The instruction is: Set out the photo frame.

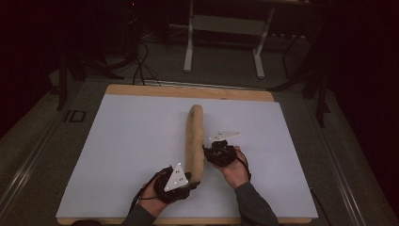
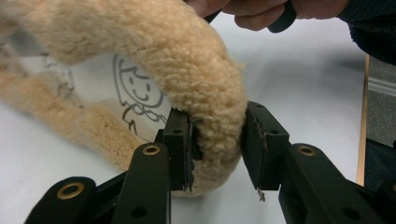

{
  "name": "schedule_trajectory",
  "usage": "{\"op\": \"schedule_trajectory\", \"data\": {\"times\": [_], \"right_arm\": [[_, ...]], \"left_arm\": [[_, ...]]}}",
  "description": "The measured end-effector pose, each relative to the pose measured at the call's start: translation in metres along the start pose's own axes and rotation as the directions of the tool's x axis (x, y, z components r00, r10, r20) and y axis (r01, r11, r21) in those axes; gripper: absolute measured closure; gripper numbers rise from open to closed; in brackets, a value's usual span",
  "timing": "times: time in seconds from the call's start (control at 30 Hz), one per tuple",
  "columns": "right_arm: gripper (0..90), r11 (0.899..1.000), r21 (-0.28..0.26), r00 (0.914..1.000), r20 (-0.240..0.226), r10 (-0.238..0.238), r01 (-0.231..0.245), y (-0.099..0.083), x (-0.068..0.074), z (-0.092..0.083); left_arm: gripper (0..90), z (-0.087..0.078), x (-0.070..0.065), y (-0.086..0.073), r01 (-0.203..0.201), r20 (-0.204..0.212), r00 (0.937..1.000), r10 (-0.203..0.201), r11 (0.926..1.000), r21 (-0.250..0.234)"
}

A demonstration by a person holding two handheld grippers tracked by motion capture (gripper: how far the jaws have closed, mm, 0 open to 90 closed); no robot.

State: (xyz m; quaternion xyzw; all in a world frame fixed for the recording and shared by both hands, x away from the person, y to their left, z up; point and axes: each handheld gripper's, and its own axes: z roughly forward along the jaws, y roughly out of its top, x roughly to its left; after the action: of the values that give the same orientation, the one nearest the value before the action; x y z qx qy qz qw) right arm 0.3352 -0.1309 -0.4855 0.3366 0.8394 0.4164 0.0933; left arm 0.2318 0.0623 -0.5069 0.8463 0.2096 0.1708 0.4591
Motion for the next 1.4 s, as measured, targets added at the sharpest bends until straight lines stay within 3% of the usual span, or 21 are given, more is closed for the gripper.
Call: {"op": "schedule_trajectory", "data": {"times": [0.5, 0.93, 1.23, 1.4], "right_arm": [[90.0, 0.998, 0.022, 0.9983, -0.027, -0.051, 0.052, 0.002, 0.007, 0.003], [89.4, 0.999, 0.028, 0.9986, -0.029, -0.044, 0.044, -0.001, 0.003, 0.000], [74.3, 0.998, 0.040, 0.9991, -0.021, -0.037, 0.038, -0.003, 0.001, -0.006], [67.8, 0.998, 0.051, 0.9996, -0.011, -0.028, 0.028, -0.004, 0.000, -0.008]], "left_arm": [[66.5, 0.006, 0.000, 0.002, 0.012, 0.009, 0.9999, -0.011, 0.9999, -0.010], [65.9, 0.013, 0.001, 0.006, 0.010, 0.011, 0.9999, -0.010, 0.9997, -0.021], [53.4, 0.009, 0.006, 0.005, 0.015, 0.080, 0.9967, -0.017, 0.9996, 0.024], [52.6, 0.003, 0.009, 0.004, 0.018, 0.097, 0.9951, -0.022, 0.9993, 0.033]]}}
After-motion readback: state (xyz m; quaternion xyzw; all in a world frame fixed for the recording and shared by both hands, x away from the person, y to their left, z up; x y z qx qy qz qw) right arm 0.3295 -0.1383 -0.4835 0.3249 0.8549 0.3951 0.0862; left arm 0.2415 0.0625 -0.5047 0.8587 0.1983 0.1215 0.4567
